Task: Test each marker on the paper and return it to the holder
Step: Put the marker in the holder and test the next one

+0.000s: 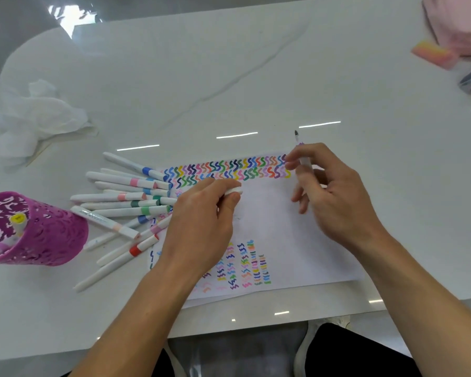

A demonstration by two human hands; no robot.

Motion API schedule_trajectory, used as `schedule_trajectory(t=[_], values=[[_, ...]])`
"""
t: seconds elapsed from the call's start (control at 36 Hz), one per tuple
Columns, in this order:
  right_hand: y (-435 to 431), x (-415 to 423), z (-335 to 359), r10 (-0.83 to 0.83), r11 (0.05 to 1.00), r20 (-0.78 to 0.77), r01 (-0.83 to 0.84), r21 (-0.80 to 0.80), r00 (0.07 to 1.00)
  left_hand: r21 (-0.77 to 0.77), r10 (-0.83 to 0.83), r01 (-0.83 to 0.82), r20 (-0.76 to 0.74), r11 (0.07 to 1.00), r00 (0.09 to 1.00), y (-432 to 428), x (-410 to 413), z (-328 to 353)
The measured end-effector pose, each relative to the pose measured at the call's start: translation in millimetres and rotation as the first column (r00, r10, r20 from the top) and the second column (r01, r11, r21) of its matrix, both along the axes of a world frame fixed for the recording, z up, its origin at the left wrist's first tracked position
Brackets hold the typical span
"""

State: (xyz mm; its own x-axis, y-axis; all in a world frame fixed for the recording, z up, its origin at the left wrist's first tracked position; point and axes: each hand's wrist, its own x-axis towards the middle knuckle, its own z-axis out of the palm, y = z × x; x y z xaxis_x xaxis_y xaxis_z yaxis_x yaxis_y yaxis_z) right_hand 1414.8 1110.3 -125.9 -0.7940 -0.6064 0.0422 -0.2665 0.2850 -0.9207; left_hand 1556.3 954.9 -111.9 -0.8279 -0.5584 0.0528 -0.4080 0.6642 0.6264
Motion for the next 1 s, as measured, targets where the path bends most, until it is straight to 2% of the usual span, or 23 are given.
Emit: schedule_trajectory(t=[0.08, 0.14, 0.25, 0.42, 0.58, 1.0], values=[[3, -4, 1, -0.016, 0.994, 0.176, 0.035, -0.107, 0.984, -0.011, -0.028, 0.028, 0.017, 1.000, 0.999, 0, 0, 0], [8, -8, 1, -0.008, 0.992, 0.217, 0.034, -0.118, 0.976, -0.011, -0.057, 0.057, 0.027, 0.998, 0.998, -1, 0, -2], [12, -11, -3, 0.039, 0.996, 0.167, -0.024, -0.090, 0.985, -0.043, -0.083, 0.084, 0.043, 0.996, 0.996, -4, 2, -5], [10, -12, -6, -0.097, 0.986, 0.208, 0.123, -0.116, 0.973, -0.117, -0.100, 0.110, 0.087, 0.987, 0.991, -6, 4, -10], [9, -17, -15, -0.154, 0.974, 0.248, 0.189, -0.122, 0.957, -0.133, -0.114, 0.128, 0.108, 0.983, 0.988, -7, 4, -15], [5, -15, -21, -0.200, 0.974, 0.229, 0.219, -0.062, 0.953, -0.121, -0.121, 0.136, 0.121, 0.983, 0.985, -8, 5, -15]])
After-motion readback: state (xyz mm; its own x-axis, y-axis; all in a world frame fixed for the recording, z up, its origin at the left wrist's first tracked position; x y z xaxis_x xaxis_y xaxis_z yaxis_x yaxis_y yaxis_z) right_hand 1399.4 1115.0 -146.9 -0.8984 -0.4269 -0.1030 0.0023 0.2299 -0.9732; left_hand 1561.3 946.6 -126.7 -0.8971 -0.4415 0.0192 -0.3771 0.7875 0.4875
